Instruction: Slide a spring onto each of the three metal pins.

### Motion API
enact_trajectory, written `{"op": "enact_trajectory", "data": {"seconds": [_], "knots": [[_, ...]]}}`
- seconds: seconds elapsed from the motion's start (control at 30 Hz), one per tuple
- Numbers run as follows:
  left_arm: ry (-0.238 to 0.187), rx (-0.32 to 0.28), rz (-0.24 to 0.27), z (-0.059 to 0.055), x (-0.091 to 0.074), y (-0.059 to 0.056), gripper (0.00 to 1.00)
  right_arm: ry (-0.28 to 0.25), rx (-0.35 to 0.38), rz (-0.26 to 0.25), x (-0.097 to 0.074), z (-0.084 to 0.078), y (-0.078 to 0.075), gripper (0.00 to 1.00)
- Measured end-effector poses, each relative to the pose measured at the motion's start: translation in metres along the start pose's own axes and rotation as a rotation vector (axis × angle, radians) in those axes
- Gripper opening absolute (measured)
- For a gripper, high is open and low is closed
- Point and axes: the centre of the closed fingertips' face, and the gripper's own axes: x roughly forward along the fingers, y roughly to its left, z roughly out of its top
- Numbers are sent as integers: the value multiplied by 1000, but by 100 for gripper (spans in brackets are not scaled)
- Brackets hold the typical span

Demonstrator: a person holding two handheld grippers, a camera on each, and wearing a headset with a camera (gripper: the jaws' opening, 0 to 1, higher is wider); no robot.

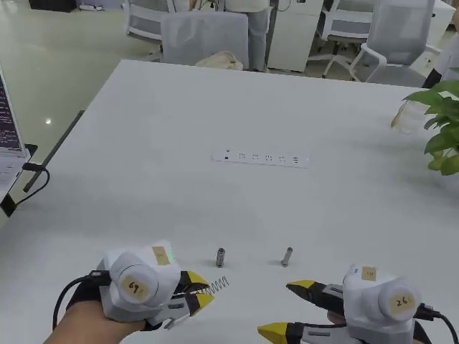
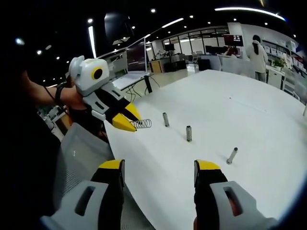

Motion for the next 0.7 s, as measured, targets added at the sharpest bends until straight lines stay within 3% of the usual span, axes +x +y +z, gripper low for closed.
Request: {"op": "enact_trajectory", "data": {"seconds": [0.37, 0.7], "knots": [[-7, 53, -34, 11, 3, -14, 2, -32, -32, 75, 9, 15, 15, 42], [-3, 99, -71, 14, 6, -29, 2, -22, -49, 134, 18, 16, 30, 30]]}}
